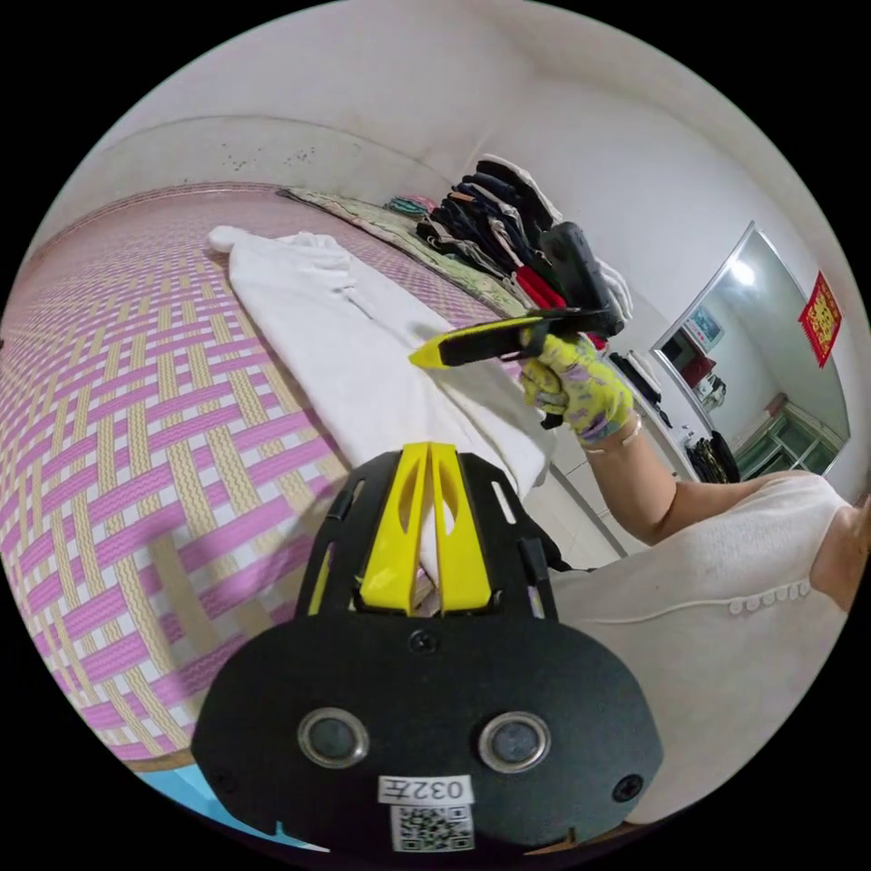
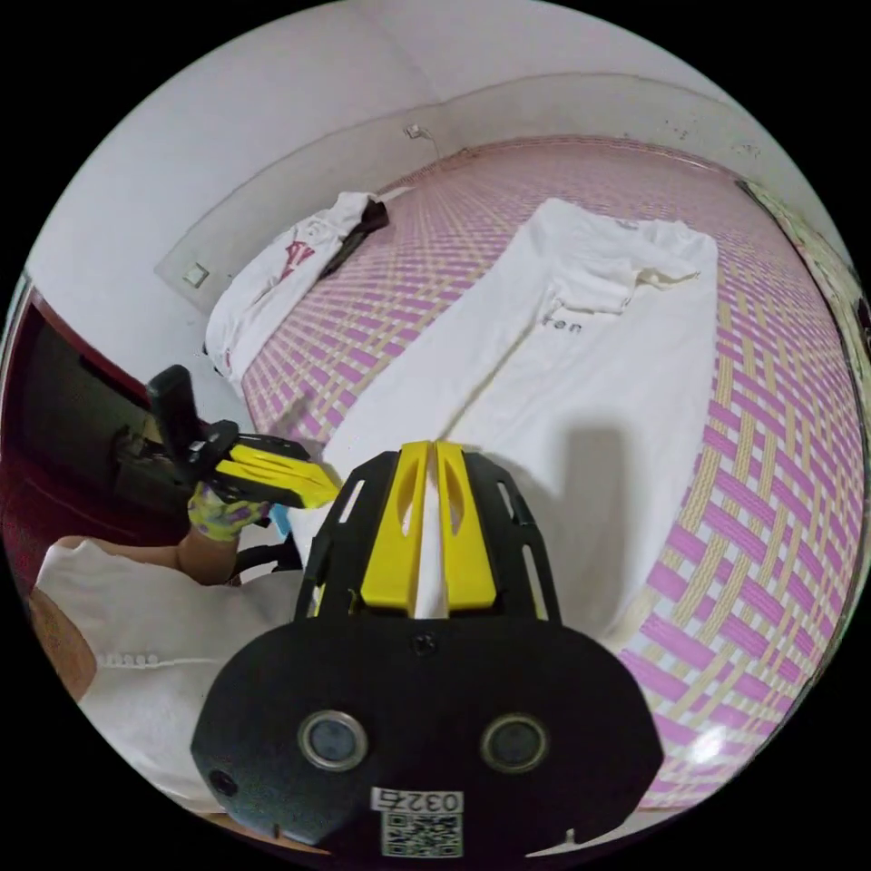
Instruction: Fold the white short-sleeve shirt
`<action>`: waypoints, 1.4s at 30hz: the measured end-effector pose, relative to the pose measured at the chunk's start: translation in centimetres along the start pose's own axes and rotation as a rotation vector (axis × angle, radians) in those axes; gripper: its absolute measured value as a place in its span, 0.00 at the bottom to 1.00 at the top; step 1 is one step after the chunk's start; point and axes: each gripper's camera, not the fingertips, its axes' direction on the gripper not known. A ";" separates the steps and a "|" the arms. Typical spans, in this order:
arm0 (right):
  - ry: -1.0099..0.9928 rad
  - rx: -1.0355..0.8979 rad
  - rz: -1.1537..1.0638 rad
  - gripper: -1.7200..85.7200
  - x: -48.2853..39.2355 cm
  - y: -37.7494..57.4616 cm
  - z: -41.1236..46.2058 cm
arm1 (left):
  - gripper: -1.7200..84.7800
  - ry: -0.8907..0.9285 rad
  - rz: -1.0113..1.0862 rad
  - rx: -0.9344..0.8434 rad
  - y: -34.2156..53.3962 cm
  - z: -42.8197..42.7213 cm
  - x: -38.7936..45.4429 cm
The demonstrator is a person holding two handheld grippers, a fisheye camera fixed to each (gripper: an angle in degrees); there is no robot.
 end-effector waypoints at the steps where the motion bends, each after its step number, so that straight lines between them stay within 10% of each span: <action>1: -0.050 0.029 0.003 0.03 0.3 0.0 -0.6 | 0.01 0.007 0.009 -0.005 -0.1 0.1 0.4; 8: -0.051 0.256 0.134 0.09 5.7 -6.0 -5.8 | 0.01 -0.023 0.033 -0.036 -0.1 1.9 2.0; 25: 0.105 -0.030 0.244 0.09 10.3 -17.3 -2.4 | 0.01 0.059 -0.005 0.010 0.3 3.2 1.2; 30: 0.231 0.193 0.011 0.08 4.6 -18.7 -4.5 | 0.01 0.013 0.044 0.035 -0.3 2.6 2.3; 42: 0.317 -0.067 -0.120 0.01 1.0 -33.1 9.5 | 0.01 -0.127 -0.008 0.016 -0.1 3.8 1.5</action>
